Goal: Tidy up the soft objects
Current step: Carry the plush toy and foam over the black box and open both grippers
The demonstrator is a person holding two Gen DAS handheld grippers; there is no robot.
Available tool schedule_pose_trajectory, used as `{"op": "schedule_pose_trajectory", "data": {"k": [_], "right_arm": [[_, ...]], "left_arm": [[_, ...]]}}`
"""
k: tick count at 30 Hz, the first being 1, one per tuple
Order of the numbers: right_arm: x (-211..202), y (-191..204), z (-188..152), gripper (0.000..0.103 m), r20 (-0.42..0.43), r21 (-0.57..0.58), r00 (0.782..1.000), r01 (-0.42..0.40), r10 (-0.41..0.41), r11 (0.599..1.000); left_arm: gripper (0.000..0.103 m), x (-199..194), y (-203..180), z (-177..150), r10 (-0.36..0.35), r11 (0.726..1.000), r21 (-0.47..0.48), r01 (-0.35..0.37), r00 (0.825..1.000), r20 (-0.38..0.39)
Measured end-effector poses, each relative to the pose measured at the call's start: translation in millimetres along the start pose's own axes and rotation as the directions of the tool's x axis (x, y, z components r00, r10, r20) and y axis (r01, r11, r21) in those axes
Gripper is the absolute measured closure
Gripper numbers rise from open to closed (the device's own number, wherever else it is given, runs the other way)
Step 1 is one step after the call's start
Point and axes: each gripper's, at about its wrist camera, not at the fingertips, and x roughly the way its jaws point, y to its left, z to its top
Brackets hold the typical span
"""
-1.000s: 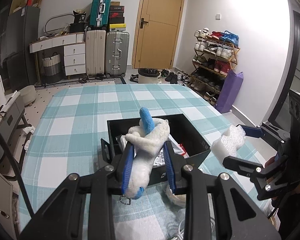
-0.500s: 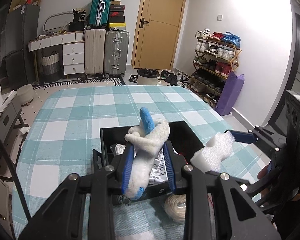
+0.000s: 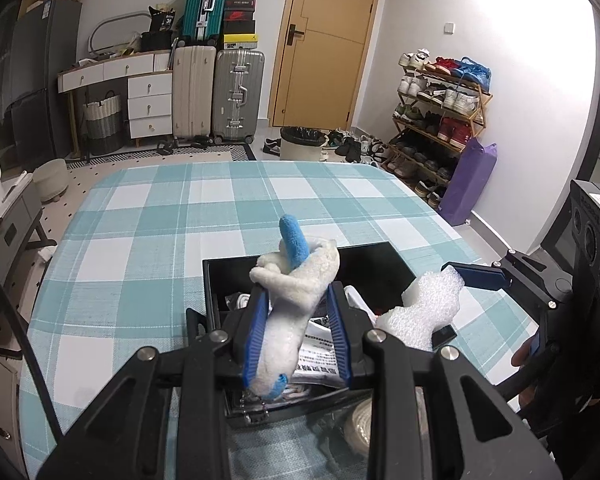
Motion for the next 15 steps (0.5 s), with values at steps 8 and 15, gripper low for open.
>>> {"op": "schedule_pose_trajectory", "data": {"k": [8,15], "right_arm": [[16.6,-0.7,6.5,0.01,-0.017,-0.027,1.0,-0.008,0.007,1.0],[26.8,0.3,9.4,0.01,-0.025,-0.054,1.0,-0.01,0.009,0.998]], "left_arm": [[0.075,11.4,4.0,3.6,0.003,1.0,-0.011,-0.003,1.0,-0.018],[0.075,20.4,3.3,5.9,-0.003,1.0,-0.007,0.003,1.0,-0.031]]}}
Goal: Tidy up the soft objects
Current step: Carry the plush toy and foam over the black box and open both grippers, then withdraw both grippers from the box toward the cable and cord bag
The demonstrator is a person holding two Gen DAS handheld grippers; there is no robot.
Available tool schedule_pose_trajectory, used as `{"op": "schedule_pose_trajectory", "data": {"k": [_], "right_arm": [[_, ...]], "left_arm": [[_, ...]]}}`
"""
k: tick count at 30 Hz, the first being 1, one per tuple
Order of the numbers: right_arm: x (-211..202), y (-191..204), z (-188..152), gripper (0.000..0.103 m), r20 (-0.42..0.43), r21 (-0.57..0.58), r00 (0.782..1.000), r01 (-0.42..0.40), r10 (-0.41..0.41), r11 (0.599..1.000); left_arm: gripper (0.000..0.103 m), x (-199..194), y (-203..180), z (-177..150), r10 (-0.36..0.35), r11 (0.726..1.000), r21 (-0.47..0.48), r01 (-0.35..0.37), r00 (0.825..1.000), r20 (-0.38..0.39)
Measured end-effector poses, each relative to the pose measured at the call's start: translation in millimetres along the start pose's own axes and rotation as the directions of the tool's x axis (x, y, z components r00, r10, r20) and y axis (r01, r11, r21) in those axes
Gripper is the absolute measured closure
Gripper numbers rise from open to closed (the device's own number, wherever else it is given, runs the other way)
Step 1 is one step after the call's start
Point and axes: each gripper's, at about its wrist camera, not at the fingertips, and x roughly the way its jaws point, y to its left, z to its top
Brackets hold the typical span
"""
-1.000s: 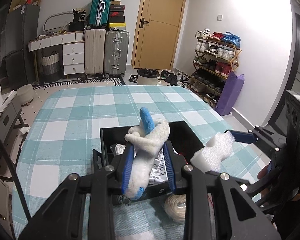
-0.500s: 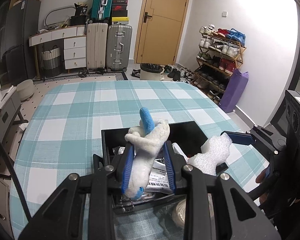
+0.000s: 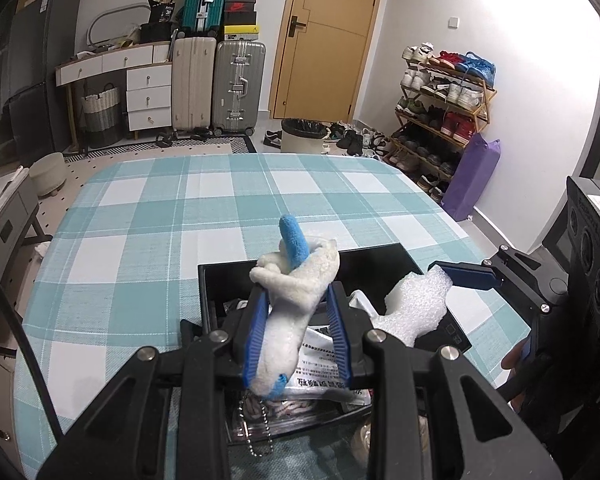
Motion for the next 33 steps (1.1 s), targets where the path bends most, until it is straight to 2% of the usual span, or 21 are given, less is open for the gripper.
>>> {"op": "schedule_pose_trajectory", "data": {"k": [5,8,10,14,16,19,33], "right_arm": [[-2.6,1.7,-0.8,0.003,0.019,-0.016,1.0,0.019,-0.019,1.0],[-7.3,0.5,-3.2,0.002,0.027,-0.005,1.0,0.015,-0.015,1.0],[-9.9,0.1,-5.3,0.002,0.024,0.001,0.999,0.022,-0.022,1.0],[-17.5,0.0,-9.4,0.001,0.027,0.02,0.999,0.037,-0.037,0.999],[-23.5,-1.3,-12.8,0.001,0.032,0.034,0.998,0.044,-0.045,0.998],[-32.9,-2.7,-18.0,0.001,0.042,0.062,0.998,0.047,-0.05,0.997],[-64.9,3.7,-53.7,0.001,0.056,0.173,0.998,0.013,-0.023,0.985]], "left_arm": [[0.074,4.2,-2.6,-0.2,-0.012,1.0,0.015,0.012,1.0,-0.006],[0.071,4.9,-5.3,-1.7,-0.016,0.999,0.029,0.017,1.0,-0.01],[0.051,3.4,-6.6,-3.2,-0.024,0.999,0.039,0.024,1.0,-0.007],[0.033,-6.8,-9.9,-5.2,-0.015,0.998,0.069,0.014,1.0,0.019],[0.01,-15.5,-9.5,-6.7,-0.005,0.998,0.064,0.003,0.999,0.035],[0.001,-29.4,-8.7,-10.7,0.008,0.998,0.06,-0.012,0.998,0.057],[0.0,-69.1,-7.2,-59.9,0.054,0.998,0.039,-0.055,0.998,0.036]]}}
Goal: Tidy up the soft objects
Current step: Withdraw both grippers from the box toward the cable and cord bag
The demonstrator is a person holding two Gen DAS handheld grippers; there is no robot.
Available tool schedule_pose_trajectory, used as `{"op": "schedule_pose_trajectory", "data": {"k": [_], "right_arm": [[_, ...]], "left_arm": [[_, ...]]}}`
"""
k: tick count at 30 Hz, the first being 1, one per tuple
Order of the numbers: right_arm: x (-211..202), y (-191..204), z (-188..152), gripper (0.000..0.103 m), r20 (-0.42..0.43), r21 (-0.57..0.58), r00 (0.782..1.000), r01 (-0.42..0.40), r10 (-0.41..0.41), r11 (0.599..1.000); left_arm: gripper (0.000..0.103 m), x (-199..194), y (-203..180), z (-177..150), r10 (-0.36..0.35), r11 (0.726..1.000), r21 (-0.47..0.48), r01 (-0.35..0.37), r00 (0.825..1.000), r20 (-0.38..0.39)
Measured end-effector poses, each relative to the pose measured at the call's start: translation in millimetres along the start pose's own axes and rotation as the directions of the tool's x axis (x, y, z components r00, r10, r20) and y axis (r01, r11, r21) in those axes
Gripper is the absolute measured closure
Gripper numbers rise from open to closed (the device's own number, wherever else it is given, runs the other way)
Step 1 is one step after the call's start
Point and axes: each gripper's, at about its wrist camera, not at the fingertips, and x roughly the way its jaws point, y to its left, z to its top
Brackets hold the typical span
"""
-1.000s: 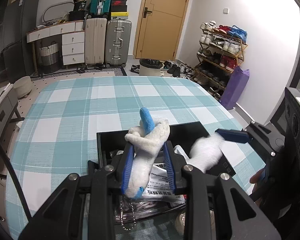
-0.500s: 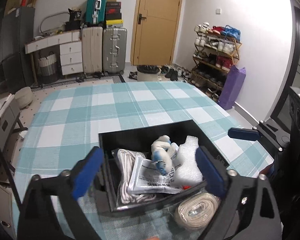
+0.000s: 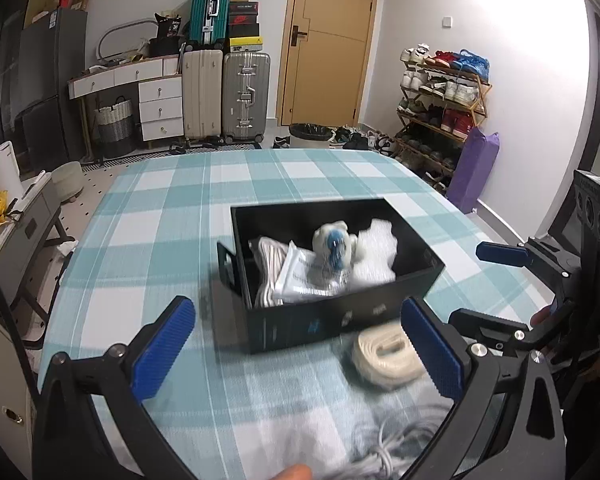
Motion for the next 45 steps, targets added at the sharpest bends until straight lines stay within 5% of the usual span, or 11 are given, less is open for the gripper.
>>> {"op": "schedule_pose_trajectory", "data": {"k": [24,45], "right_arm": [[-15.9,8.1,-27.4,0.001,-0.018,0.025,1.0,-0.007,0.008,1.0],[-9.8,4.2,-30.4,0.001,-0.038,0.031,0.999,-0.008,0.009,0.999]], "left_arm": [[0.0,-20.6,-24.9,-62.1,-0.02,0.995,0.095,0.03,0.994,-0.105],[0.0,-7.4,-43.4,-88.7,-0.06,0.984,0.148,0.097,0.971,-0.233]]}}
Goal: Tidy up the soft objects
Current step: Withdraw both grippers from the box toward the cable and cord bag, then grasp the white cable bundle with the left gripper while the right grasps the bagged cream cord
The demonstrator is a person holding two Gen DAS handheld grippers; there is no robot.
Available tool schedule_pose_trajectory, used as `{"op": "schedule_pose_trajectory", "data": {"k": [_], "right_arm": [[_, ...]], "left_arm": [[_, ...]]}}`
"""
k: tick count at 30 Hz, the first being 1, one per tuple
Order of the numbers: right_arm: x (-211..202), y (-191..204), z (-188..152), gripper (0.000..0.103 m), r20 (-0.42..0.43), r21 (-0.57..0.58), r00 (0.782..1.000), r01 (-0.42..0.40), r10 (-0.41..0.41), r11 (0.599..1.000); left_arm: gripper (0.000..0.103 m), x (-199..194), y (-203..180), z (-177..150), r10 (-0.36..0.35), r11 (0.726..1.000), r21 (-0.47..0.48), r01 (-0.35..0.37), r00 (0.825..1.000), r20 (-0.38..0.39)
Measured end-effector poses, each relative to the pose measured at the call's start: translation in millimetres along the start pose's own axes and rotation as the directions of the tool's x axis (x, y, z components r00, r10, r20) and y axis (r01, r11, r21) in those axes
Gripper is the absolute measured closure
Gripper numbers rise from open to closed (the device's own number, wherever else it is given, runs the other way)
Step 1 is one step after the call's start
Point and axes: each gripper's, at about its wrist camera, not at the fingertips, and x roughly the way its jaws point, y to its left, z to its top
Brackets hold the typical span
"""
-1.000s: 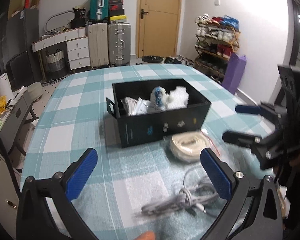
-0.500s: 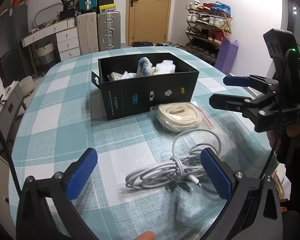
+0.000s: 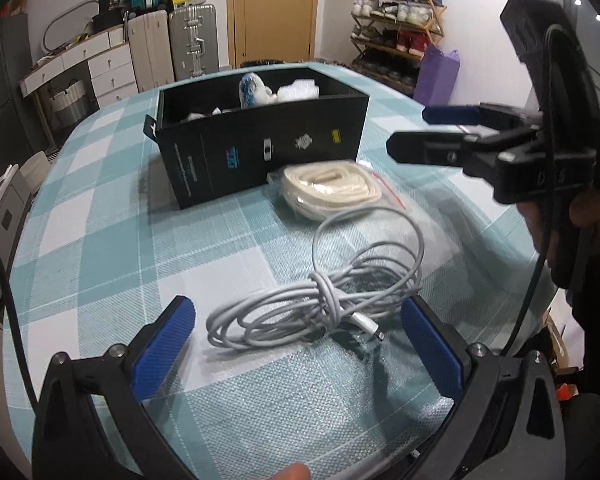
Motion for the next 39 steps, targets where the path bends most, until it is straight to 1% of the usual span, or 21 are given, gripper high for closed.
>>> {"op": "schedule_pose_trajectory", "data": {"k": [6,11,14,18,20,23,24,33,39], "right_arm": [[1.0,-0.4,-1.0,0.001,-0.005,0.0,1.0,0.002,-0.002,1.0],[5.2,-1.8,-3.5,0.001,-0.016,0.004,1.0,0.006,-0.006,1.0],[8.9,-2.6,-4.4,0.001,-0.025,0.008,1.0,0.006,-0.006,1.0],[13.2,-3.2,-5.4,0.001,-0.035,0.008,0.999,0.005,-0.005,1.0],[14.8,-2.9,-5.9,0.001,-0.04,0.009,0.999,0.003,-0.002,1.0],[18.5,-3.2,-6.9,0.001,-0.052,0.015,0.999,0.003,-0.003,1.0],[19.6,-2.7,-7.2,0.001,-0.055,0.018,0.998,0.003,-0.002,1.0],[38.2,2.1,-9.1,0.001,-0.106,0.035,0.994,-0.013,0.017,0.999],[52.3,9.0,-6.8,0.001,-0.142,0.044,0.989,-0.028,0.034,0.999]], "left_arm": [[0.0,7.1,3.4,-0.9,0.017,1.0,-0.023,-0.017,1.0,-0.019],[0.0,9.1,14.0,-0.7,0.001,0.997,-0.072,-0.003,1.0,-0.015],[0.001,11.2,18.5,-0.8,-0.012,0.996,-0.086,0.01,1.0,-0.018],[0.013,11.1,21.9,-0.5,-0.022,0.995,-0.101,0.021,1.0,-0.003],[0.023,10.2,24.6,-0.2,-0.035,0.993,-0.109,0.036,0.999,0.005],[0.027,8.2,27.7,0.1,-0.029,0.993,-0.117,0.03,0.999,0.014],[0.031,7.4,29.0,0.0,-0.028,0.992,-0.119,0.03,0.999,0.016],[0.031,6.1,44.5,-0.2,0.018,0.987,-0.158,-0.014,0.999,0.028],[0.031,4.4,53.3,-4.3,0.031,0.984,-0.175,-0.026,0.999,0.028]]}}
